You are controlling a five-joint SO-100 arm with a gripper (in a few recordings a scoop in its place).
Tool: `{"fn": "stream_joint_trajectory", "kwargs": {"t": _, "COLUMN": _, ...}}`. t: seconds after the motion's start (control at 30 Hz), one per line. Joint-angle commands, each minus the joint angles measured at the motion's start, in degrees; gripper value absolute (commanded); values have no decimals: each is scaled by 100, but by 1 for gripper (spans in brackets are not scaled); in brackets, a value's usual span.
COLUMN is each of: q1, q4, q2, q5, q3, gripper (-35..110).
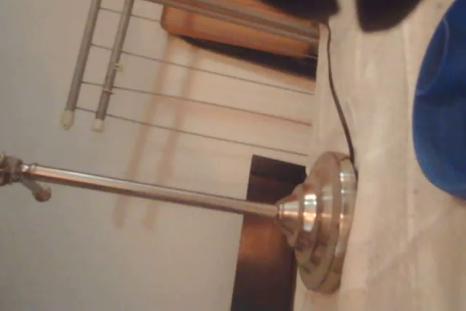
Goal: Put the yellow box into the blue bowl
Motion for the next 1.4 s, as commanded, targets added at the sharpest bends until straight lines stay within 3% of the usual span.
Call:
{"fn": "stream_joint_trajectory", "kwargs": {"t": 0.0, "q1": -53, "q4": -141, "q2": 35, "q5": -18, "q3": -26, "gripper": 0}}
{"fn": "stream_joint_trajectory", "kwargs": {"t": 0.27, "q1": -53, "q4": -149, "q2": -88, "q5": -26, "q3": -18, "gripper": 0}}
{"fn": "stream_joint_trajectory", "kwargs": {"t": 0.53, "q1": -18, "q4": -202, "q2": -1925, "q5": 35, "q3": -202, "gripper": 0}}
{"fn": "stream_joint_trajectory", "kwargs": {"t": 1.23, "q1": -62, "q4": -1986, "q2": -5432, "q5": 62, "q3": -1046, "gripper": 0}}
{"fn": "stream_joint_trajectory", "kwargs": {"t": 1.37, "q1": -44, "q4": -2180, "q2": -6187, "q5": 536, "q3": -1477, "gripper": 0}}
